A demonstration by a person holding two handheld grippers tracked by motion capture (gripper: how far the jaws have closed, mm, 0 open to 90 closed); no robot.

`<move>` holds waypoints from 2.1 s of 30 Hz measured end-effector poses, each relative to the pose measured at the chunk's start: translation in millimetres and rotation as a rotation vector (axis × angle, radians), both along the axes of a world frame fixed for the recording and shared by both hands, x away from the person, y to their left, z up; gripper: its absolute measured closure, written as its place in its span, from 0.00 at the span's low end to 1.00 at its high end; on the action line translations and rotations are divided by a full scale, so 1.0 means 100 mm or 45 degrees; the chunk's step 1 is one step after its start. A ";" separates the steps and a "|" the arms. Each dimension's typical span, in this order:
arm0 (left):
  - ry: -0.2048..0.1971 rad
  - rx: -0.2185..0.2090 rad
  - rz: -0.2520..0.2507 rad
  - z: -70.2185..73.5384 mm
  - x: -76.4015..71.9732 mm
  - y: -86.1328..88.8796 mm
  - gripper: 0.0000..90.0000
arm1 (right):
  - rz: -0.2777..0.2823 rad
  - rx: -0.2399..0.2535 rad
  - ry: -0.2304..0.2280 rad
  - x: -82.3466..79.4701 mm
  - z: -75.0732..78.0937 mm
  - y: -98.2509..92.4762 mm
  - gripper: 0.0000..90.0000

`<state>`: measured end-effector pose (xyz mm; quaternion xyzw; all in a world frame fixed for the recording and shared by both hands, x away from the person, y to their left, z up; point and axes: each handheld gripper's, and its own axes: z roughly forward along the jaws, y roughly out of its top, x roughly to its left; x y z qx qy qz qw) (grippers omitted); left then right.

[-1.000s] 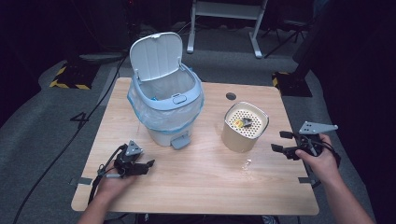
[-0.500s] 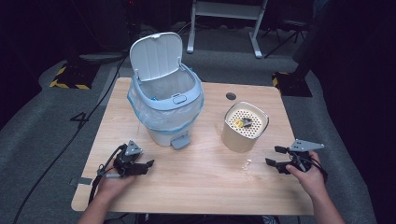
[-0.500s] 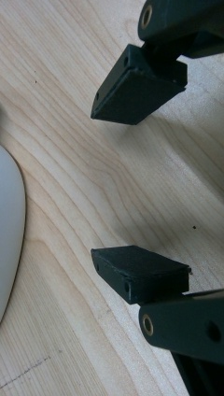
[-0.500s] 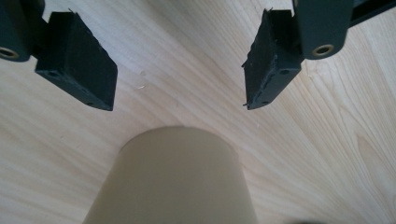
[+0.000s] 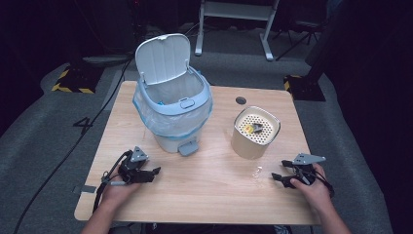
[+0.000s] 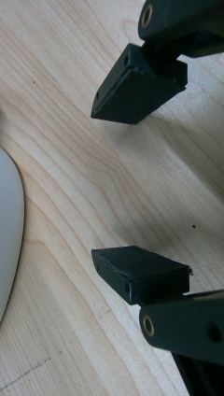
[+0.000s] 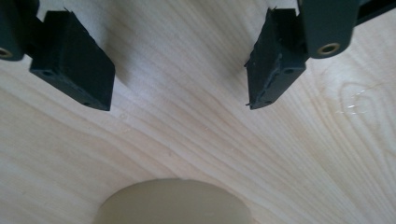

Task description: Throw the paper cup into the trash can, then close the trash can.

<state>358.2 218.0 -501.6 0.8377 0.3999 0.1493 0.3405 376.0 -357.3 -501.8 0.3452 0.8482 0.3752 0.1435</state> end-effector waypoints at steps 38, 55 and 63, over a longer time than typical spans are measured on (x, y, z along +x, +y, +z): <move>0.016 -0.166 -0.144 0.94 -0.10 0.26 0.61 | -0.043 -0.010 -0.031 -0.02 -0.02 0.03 0.23; -0.169 -0.370 -0.101 1.90 0.04 0.46 0.73 | -0.049 -0.009 -0.031 -0.02 -0.03 0.03 0.23; -0.260 -0.453 -0.121 2.27 0.15 0.45 0.84 | -0.049 -0.009 -0.030 -0.02 -0.03 0.03 0.23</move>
